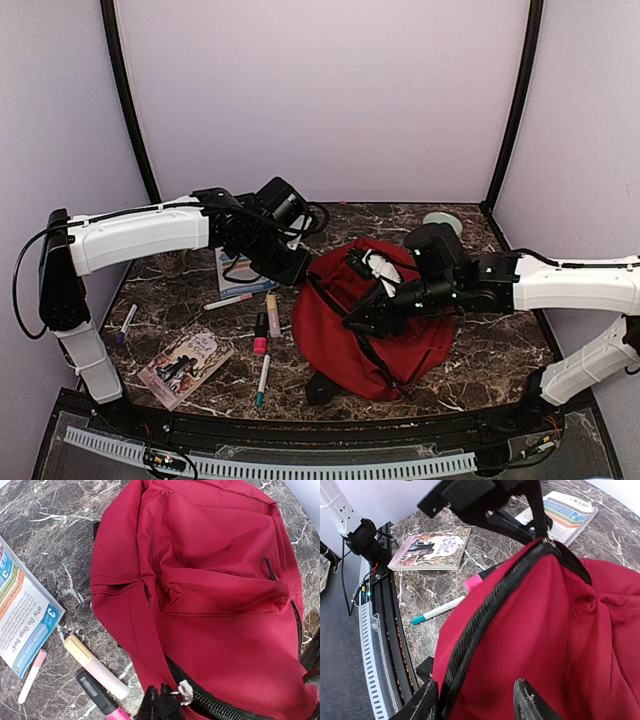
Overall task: Pack the student bag
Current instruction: Rotate the student bag to the center of the board.
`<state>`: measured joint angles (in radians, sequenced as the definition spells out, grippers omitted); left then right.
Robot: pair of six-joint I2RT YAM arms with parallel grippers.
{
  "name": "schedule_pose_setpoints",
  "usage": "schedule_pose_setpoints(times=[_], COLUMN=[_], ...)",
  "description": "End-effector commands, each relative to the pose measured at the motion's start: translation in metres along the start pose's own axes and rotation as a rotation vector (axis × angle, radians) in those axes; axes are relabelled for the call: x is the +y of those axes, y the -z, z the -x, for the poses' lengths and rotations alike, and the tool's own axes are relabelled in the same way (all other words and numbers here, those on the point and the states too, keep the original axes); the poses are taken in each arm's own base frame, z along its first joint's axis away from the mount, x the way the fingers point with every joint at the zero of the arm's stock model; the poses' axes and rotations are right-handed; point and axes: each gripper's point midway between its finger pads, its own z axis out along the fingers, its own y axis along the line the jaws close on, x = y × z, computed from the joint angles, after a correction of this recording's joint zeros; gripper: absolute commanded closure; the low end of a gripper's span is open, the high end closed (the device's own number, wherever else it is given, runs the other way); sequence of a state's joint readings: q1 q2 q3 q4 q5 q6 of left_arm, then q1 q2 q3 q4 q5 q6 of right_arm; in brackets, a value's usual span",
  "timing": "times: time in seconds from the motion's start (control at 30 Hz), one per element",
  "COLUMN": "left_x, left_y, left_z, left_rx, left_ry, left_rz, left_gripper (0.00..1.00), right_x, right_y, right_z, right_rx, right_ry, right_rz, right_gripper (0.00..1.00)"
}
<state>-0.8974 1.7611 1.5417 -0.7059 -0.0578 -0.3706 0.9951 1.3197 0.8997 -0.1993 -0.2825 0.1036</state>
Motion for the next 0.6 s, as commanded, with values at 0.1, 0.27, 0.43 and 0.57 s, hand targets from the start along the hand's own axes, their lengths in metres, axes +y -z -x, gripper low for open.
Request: schedule_pose_setpoints(times=[0.1,0.27,0.43,0.57], left_x=[0.019,0.049,0.065,0.065], left_y=[0.022,0.015,0.024,0.04], left_z=[0.032,-0.009,-0.044,-0.051], left_rx=[-0.1,-0.005,0.016,0.015], left_ry=[-0.001,0.094,0.098,0.004], left_rz=[0.04,0.126,0.157,0.141], left_gripper=[1.0,0.59,0.27,0.27], right_x=[-0.013,-0.027,-0.041,-0.057], right_y=[0.018,0.032,0.047,0.06], right_z=[0.003,0.007,0.008,0.007], right_rx=[-0.064,-0.104,-0.138,-0.151], right_ry=[-0.045,-0.069,-0.11,-0.131], right_rz=[-0.109,-0.208,-0.308,-0.418], right_gripper=[0.45,0.42,0.39,0.32])
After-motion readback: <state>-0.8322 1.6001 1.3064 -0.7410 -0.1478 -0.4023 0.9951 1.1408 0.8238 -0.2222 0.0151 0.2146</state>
